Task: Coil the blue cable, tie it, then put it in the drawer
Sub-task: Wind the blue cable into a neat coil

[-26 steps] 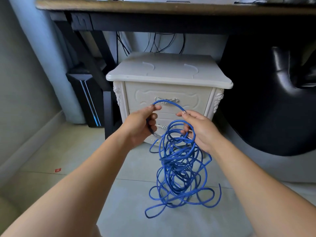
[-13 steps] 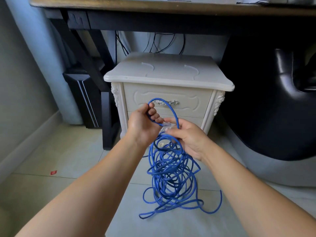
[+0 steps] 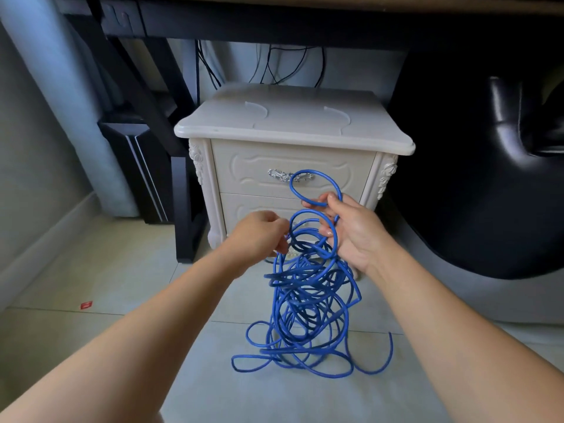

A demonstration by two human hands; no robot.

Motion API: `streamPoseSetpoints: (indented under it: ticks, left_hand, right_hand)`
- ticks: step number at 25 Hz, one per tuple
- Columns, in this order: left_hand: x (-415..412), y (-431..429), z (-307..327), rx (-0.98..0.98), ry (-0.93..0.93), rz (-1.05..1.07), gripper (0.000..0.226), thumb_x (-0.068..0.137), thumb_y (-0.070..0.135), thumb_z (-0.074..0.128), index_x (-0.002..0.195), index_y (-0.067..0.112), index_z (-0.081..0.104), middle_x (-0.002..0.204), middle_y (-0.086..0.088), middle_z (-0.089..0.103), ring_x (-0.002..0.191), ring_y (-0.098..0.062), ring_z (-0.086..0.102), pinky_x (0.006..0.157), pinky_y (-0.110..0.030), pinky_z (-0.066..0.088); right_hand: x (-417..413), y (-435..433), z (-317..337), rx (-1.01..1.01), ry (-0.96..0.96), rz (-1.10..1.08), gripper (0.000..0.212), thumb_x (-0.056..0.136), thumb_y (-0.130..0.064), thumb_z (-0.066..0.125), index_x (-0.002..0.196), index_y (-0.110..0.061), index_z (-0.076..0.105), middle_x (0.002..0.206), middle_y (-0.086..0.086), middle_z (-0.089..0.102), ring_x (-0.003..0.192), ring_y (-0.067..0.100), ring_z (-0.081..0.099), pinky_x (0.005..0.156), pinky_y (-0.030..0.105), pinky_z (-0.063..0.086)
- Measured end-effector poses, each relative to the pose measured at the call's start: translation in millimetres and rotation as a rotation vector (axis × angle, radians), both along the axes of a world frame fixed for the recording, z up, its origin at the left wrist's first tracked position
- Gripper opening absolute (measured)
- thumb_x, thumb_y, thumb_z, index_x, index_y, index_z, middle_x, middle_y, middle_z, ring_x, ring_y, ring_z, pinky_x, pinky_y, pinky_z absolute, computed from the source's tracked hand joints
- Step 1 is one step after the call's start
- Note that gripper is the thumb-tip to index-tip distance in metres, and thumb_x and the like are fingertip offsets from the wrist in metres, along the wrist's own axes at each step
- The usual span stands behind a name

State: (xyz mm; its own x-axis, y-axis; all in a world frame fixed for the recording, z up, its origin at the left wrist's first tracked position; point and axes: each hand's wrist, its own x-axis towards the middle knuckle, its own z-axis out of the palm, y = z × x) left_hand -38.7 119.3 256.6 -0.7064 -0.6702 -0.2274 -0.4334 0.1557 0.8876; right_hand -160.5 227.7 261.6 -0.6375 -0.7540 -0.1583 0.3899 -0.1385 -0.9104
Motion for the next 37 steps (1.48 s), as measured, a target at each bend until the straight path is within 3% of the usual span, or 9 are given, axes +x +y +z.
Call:
streamPoseSetpoints:
  ticks: [5, 11, 16, 18, 22, 25, 29, 32, 37]
  left_hand:
    - [2, 17, -12, 0.454, -0.035, -0.106, 0.022, 0.094, 0.022, 0.059, 0.1, 0.002, 0.067, 0.098, -0.016, 0.074, 0.08, -0.022, 0.07, 0.072, -0.027, 0.057]
    - [-13, 31, -17, 0.824, 0.222, 0.043, 0.022, 0.094, 0.027, 0.063, 0.09, 0.005, 0.062, 0.074, -0.008, 0.073, 0.07, -0.015, 0.072, 0.072, -0.026, 0.058]
    - [-17, 30, -18, 0.739, 0.211, 0.177, 0.018, 0.091, 0.02, 0.065, 0.08, 0.006, 0.062, 0.07, -0.007, 0.069, 0.06, -0.012, 0.065, 0.062, -0.021, 0.058]
    - [-17, 27, -21, 0.709, 0.227, 0.204, 0.018, 0.09, 0.02, 0.067, 0.074, 0.01, 0.068, 0.066, 0.0, 0.065, 0.061, -0.008, 0.054, 0.062, -0.018, 0.051]
    - [-10, 21, -25, 0.858, 0.358, 0.13, 0.019, 0.091, 0.021, 0.066, 0.077, 0.012, 0.074, 0.071, -0.001, 0.068, 0.066, -0.008, 0.06, 0.062, -0.017, 0.055]
    - [-9, 20, -24, 0.873, 0.421, 0.089, 0.014, 0.095, 0.015, 0.059, 0.094, 0.005, 0.07, 0.085, -0.005, 0.074, 0.069, -0.008, 0.07, 0.066, -0.017, 0.058]
    - [-9, 22, -25, 0.758, 0.416, 0.065, 0.024, 0.097, 0.015, 0.057, 0.113, 0.0, 0.067, 0.099, -0.004, 0.074, 0.071, -0.004, 0.067, 0.076, -0.018, 0.053]
    - [-10, 25, -26, 0.636, 0.347, 0.074, 0.031, 0.094, 0.021, 0.062, 0.117, 0.0, 0.066, 0.093, -0.003, 0.063, 0.063, -0.004, 0.054, 0.067, -0.016, 0.047]
    - [-7, 15, -21, 0.537, 0.303, 0.038, 0.012, 0.1, 0.015, 0.053, 0.088, 0.012, 0.054, 0.087, -0.006, 0.066, 0.081, -0.013, 0.066, 0.073, -0.024, 0.055]
  right_hand:
    - [0, 3, 5, -0.079, -0.029, 0.0, 0.022, 0.104, -0.011, 0.039, 0.086, -0.01, 0.052, 0.104, 0.012, 0.067, 0.057, 0.012, 0.032, 0.046, 0.02, 0.035]
    - [3, 9, 15, -0.117, -0.031, -0.011, 0.022, 0.104, -0.01, 0.039, 0.086, -0.008, 0.051, 0.101, 0.014, 0.066, 0.055, 0.013, 0.038, 0.045, 0.022, 0.04]
    - [-1, 16, 8, 0.313, 0.455, -0.028, 0.019, 0.104, -0.014, 0.041, 0.089, -0.012, 0.053, 0.092, 0.01, 0.068, 0.079, 0.023, 0.072, 0.073, 0.036, 0.06]
    - [-3, 22, 5, 0.423, 0.554, 0.034, 0.016, 0.103, -0.016, 0.045, 0.091, -0.014, 0.055, 0.091, 0.012, 0.07, 0.078, 0.023, 0.074, 0.07, 0.032, 0.06]
    - [-12, 33, 5, 0.363, 0.345, 0.107, 0.011, 0.1, -0.01, 0.053, 0.104, -0.004, 0.06, 0.095, 0.018, 0.073, 0.077, 0.025, 0.074, 0.064, 0.027, 0.059]
    - [-9, 36, 7, 0.226, 0.191, 0.167, 0.019, 0.097, -0.007, 0.054, 0.116, -0.008, 0.058, 0.099, 0.016, 0.075, 0.087, 0.025, 0.074, 0.076, 0.027, 0.058]
    - [3, 34, 4, 0.254, 0.322, 0.213, 0.055, 0.084, 0.003, 0.066, 0.125, -0.025, 0.042, 0.105, 0.003, 0.075, 0.101, 0.021, 0.071, 0.098, 0.036, 0.051]
    - [9, 28, -8, 0.289, 0.461, 0.145, 0.074, 0.08, 0.005, 0.071, 0.127, -0.035, 0.029, 0.091, -0.006, 0.074, 0.084, 0.021, 0.074, 0.094, 0.041, 0.053]
    - [3, 24, -14, 0.248, 0.429, 0.036, 0.055, 0.09, 0.007, 0.059, 0.133, -0.023, 0.04, 0.084, 0.0, 0.06, 0.051, 0.016, 0.059, 0.083, 0.047, 0.057]
